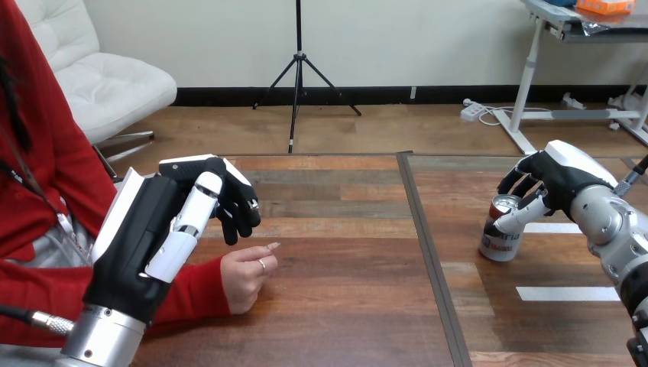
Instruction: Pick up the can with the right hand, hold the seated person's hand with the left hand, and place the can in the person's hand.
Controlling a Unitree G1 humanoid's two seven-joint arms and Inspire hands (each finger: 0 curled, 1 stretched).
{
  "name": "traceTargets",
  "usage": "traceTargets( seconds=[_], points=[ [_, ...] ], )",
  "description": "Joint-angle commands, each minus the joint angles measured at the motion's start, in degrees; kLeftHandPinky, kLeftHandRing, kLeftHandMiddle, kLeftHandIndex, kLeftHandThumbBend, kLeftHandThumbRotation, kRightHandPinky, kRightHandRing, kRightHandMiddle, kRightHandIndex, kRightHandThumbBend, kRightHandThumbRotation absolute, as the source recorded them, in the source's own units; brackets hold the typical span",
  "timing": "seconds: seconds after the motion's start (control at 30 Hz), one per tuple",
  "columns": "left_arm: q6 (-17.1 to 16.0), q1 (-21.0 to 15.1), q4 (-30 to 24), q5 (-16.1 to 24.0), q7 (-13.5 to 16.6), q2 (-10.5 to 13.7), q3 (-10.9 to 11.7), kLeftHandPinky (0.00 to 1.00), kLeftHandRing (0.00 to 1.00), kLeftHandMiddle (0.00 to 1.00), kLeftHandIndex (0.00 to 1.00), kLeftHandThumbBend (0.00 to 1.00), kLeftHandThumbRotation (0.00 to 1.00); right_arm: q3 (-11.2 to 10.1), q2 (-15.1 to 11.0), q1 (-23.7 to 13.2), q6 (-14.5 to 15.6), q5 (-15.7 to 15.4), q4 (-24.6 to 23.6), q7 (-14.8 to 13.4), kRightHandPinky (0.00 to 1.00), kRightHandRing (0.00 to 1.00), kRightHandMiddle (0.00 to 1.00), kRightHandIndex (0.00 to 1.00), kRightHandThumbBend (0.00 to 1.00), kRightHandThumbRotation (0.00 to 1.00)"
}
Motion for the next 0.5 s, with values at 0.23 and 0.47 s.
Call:
traceTargets(
  seconds=[0.23, 0.47],
  points=[
    [-0.89, -3.45, -1.92, -0.23, 0.81, 0.54, 0.57, 0.23, 0.32, 0.36, 0.33, 0.00, 0.88, 0.65, -1.06, -2.58, -0.69, -0.49, -1.13, -0.83, 0.56, 0.59, 0.62, 0.57, 0.82, 0.00],
    [-1.20, -3.50, -1.68, -0.81, 0.54, 0.58, 0.67, 0.22, 0.32, 0.36, 0.33, 0.00, 0.88, 0.29, -0.97, -2.27, -1.11, -0.17, -1.01, -1.49, 0.55, 0.58, 0.60, 0.54, 0.78, 0.00]
  ],
)
